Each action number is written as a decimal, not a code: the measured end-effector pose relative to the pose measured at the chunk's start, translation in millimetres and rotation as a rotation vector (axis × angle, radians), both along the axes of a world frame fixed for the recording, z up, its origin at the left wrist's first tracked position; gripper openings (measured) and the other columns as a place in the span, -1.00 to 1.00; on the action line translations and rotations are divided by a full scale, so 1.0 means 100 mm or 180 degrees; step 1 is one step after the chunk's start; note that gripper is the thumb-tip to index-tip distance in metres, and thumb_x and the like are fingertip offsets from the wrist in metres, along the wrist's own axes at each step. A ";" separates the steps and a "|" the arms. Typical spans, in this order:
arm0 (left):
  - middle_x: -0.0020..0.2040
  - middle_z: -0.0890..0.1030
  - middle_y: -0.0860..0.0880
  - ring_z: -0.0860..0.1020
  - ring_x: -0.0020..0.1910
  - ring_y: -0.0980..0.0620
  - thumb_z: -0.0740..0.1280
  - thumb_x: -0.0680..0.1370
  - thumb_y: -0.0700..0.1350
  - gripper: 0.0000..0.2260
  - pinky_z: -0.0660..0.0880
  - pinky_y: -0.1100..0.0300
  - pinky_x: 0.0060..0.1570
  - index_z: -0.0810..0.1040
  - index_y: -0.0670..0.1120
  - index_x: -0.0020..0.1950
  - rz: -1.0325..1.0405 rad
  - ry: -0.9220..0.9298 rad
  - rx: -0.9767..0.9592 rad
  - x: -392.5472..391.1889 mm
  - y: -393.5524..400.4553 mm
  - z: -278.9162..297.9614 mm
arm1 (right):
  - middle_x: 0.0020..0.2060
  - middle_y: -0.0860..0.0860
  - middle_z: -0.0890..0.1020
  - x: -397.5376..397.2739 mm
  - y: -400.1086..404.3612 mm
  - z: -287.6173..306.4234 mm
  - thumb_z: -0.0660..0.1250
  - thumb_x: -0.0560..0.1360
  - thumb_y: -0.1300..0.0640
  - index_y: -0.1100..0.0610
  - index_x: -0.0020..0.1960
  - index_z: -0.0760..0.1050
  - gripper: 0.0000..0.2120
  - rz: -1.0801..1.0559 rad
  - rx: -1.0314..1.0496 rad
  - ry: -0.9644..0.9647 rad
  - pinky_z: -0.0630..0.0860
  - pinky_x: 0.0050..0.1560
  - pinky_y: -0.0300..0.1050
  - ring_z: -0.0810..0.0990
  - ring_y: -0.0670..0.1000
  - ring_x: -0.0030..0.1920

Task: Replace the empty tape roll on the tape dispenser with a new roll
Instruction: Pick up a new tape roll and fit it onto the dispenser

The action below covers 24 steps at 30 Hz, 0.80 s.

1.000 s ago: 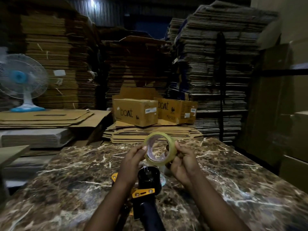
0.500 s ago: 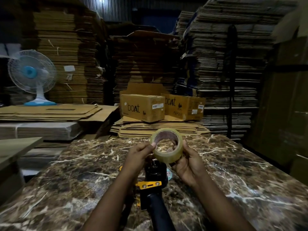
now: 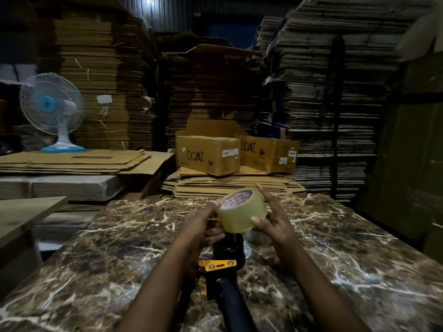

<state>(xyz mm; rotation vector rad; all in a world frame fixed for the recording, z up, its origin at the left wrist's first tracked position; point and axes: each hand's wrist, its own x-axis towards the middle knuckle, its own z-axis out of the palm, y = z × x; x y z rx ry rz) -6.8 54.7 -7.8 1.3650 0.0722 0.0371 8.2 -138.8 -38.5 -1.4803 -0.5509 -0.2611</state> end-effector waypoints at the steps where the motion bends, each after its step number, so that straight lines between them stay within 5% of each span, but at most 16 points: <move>1: -0.20 0.61 -0.17 0.58 -0.37 -0.01 0.35 0.58 0.01 -0.73 0.65 0.17 -0.34 0.57 -0.21 0.04 -0.0065 0.0029 0.0032 -0.01 0.01 0.00 | 0.43 0.03 0.33 0.01 -0.03 -0.01 0.49 0.28 -0.05 -0.36 0.48 0.27 -0.17 0.0064 -0.0093 -0.0165 0.68 -0.03 0.06 0.53 0.21 0.27; 6: -0.21 0.59 -0.14 0.54 -0.34 0.02 0.33 0.57 0.08 -0.67 0.60 0.25 -0.40 0.59 -0.20 0.07 -0.0333 0.0100 0.0338 -0.04 0.01 0.01 | 0.36 -0.01 0.44 0.01 -0.09 -0.02 0.53 0.28 0.01 -0.28 0.41 0.39 -0.26 0.0275 -0.0339 -0.0588 0.67 -0.01 0.02 0.61 0.03 0.17; 12: 0.00 0.69 -0.25 0.71 -0.22 -0.06 0.27 0.49 0.24 -0.43 0.62 0.21 -0.31 0.57 -0.22 0.21 -0.0792 0.0108 -0.0092 -0.06 0.07 0.04 | 0.10 0.04 0.56 0.00 0.02 0.02 0.42 0.29 -0.26 -0.26 0.10 0.42 -0.59 -0.0744 0.0207 -0.0369 0.66 -0.30 -0.05 0.67 0.00 -0.05; 16: 0.06 0.70 -0.20 0.68 -0.19 -0.08 0.26 0.38 0.33 -0.39 0.58 0.18 -0.30 0.62 -0.15 0.13 -0.0303 -0.0252 0.0243 -0.03 0.06 -0.01 | 0.08 0.16 0.56 0.02 0.04 0.03 0.35 0.27 -0.37 -0.19 0.12 0.43 -0.51 -0.0925 0.0311 -0.0251 0.58 -0.42 -0.23 0.64 0.07 -0.07; 20: 0.11 0.69 -0.14 0.69 -0.04 -0.13 0.14 0.46 0.33 -0.45 0.57 0.07 -0.20 0.63 -0.01 0.17 0.0008 -0.0780 0.0290 -0.05 0.02 -0.02 | -0.14 0.07 0.65 0.08 0.05 0.01 0.24 0.23 -0.60 -0.28 0.01 0.46 -0.48 -0.1200 0.0020 -0.0198 0.49 -0.38 -0.31 0.64 -0.06 -0.21; 24: 0.36 0.54 0.13 0.54 0.26 0.09 0.14 0.56 0.29 -0.63 0.55 -0.11 0.10 0.54 0.27 0.28 -0.0138 -0.1390 0.0715 -0.10 0.00 -0.02 | -0.34 0.01 0.64 0.14 0.04 0.00 0.18 0.24 -0.63 -0.18 -0.05 0.54 -0.39 -0.1197 0.0046 -0.0003 0.48 -0.31 -0.11 0.59 -0.12 -0.38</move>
